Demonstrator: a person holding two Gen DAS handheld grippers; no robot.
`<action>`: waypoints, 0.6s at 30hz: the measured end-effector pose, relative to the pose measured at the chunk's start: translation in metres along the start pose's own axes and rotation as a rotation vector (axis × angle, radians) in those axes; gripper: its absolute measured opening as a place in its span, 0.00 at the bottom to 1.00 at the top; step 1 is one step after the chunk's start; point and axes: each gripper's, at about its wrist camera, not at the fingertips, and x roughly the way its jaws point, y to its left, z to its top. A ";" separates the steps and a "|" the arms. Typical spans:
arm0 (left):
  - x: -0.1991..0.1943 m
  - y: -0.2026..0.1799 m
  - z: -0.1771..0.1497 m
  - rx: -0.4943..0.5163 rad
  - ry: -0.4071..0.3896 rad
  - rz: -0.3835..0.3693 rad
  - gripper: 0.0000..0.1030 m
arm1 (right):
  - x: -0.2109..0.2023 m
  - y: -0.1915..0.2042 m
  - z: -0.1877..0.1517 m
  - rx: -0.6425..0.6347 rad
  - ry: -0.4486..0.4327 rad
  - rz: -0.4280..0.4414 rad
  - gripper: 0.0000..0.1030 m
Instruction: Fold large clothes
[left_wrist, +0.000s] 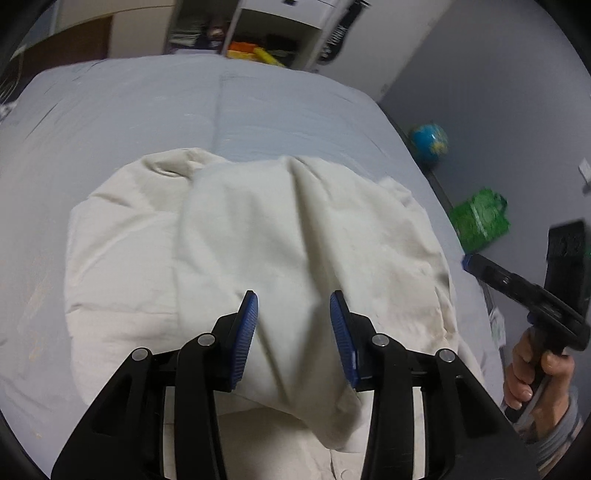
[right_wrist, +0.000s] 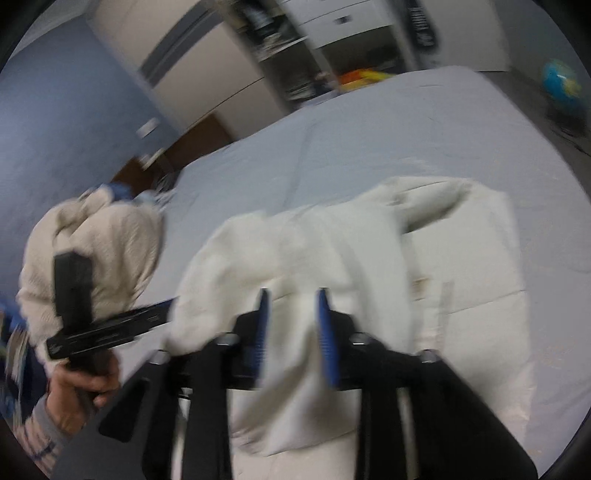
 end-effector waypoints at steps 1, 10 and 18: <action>0.004 -0.002 -0.002 0.008 0.009 0.000 0.37 | 0.004 0.008 -0.003 -0.025 0.018 0.010 0.41; 0.040 0.016 -0.021 0.015 0.111 0.096 0.17 | 0.060 0.028 -0.047 -0.256 0.218 -0.233 0.09; 0.041 0.020 -0.033 0.014 0.088 0.099 0.17 | 0.054 0.016 -0.058 -0.169 0.233 -0.168 0.10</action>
